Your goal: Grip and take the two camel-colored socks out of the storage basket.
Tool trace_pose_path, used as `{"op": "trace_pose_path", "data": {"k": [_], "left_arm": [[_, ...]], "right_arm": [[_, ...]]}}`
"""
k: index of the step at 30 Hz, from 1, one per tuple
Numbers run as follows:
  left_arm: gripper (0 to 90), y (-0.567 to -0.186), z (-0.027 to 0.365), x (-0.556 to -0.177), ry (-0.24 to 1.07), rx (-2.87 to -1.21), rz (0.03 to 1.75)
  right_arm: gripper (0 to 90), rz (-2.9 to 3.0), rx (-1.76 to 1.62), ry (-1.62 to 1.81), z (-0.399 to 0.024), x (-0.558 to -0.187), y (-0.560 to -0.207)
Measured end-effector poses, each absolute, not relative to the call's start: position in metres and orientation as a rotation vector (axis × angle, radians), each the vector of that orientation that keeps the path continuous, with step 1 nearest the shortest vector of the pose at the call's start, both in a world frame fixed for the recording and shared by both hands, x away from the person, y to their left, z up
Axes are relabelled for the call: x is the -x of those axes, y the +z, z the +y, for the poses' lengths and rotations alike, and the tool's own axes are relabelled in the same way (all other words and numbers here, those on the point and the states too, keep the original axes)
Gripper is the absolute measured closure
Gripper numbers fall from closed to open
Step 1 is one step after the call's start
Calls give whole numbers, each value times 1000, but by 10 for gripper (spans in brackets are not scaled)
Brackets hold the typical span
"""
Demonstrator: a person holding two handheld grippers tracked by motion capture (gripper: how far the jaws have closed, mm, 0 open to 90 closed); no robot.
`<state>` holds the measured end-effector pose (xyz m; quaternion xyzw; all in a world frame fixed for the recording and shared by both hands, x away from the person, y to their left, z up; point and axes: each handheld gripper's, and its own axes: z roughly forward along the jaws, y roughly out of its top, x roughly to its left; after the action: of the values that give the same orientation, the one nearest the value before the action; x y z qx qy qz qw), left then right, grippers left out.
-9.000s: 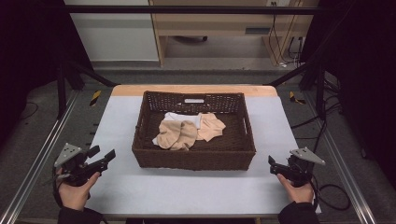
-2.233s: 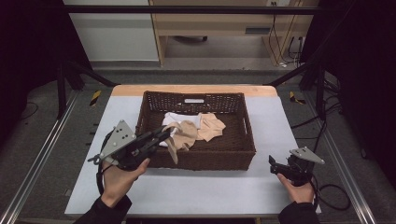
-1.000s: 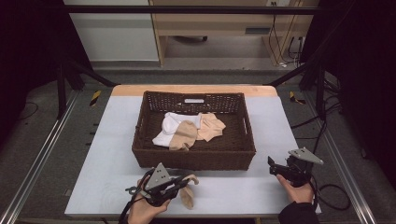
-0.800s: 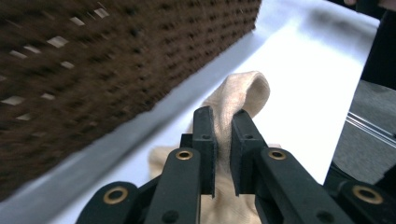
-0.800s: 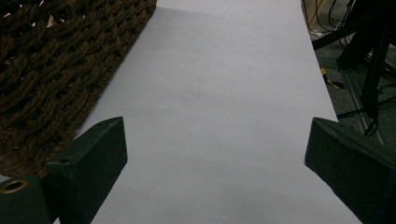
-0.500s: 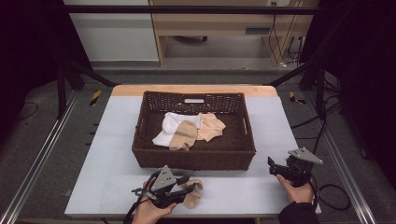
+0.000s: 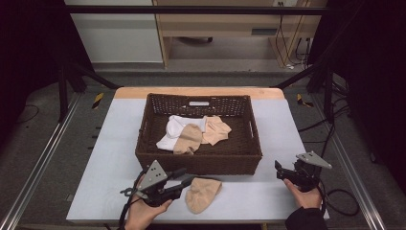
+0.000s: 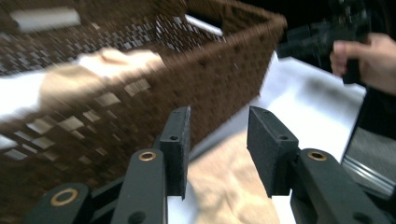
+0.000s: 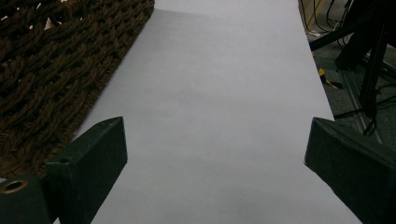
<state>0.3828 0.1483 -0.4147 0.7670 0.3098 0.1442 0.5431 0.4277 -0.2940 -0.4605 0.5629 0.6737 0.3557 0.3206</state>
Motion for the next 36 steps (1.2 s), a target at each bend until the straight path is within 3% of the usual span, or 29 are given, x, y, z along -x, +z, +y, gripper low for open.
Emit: {"op": "trace_pose_path", "data": {"k": [16, 36], "left_arm": [[562, -351, 161, -440, 507, -1738, 783], [514, -339, 152, -510, 582, -1709, 896]], "right_arm": [[58, 1761, -1474, 941, -295, -429, -459], [57, 1753, -1478, 946, -295, -430, -459]]}}
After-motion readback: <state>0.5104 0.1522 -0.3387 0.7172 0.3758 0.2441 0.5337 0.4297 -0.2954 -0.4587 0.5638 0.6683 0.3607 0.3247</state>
